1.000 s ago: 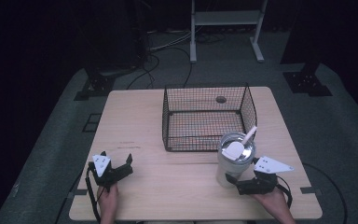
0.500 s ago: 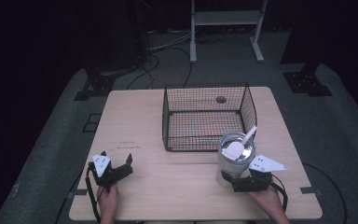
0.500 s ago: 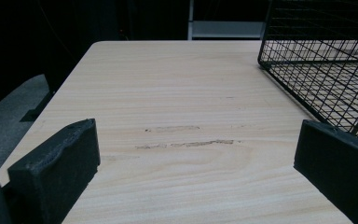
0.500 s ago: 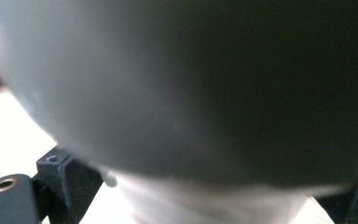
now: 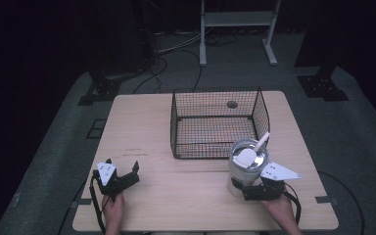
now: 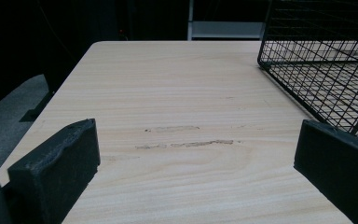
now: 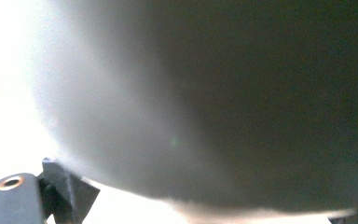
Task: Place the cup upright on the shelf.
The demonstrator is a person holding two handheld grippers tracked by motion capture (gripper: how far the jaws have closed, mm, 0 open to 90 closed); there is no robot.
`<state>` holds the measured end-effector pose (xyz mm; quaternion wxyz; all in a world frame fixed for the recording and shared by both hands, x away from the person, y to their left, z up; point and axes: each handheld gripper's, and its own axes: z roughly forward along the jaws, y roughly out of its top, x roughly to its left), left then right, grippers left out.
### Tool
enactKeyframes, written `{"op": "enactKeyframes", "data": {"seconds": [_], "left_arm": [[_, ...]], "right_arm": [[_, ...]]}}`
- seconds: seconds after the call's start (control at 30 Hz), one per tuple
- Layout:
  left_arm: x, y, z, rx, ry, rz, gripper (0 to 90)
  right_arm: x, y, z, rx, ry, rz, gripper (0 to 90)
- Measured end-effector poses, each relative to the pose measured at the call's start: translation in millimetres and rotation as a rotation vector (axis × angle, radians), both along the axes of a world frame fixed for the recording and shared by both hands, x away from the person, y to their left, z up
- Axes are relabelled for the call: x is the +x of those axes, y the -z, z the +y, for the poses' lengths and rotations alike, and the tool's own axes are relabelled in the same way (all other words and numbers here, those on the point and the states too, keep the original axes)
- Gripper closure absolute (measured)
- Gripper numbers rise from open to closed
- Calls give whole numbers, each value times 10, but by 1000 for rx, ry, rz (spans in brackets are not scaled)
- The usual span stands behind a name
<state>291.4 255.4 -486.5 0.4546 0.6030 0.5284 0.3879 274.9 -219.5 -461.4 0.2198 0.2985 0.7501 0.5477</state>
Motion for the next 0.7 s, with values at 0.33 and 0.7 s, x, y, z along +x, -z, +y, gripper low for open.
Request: {"op": "enactKeyframes", "data": {"seconds": [0.33,0.7], "left_arm": [[-3,0,8,-4,0,0,0],[-3,0,11,-6,-1,1,0]], "right_arm": [[24,-15,-42,23,-26,14,95],[156,-379,-93,73,-72,-10,95]]}}
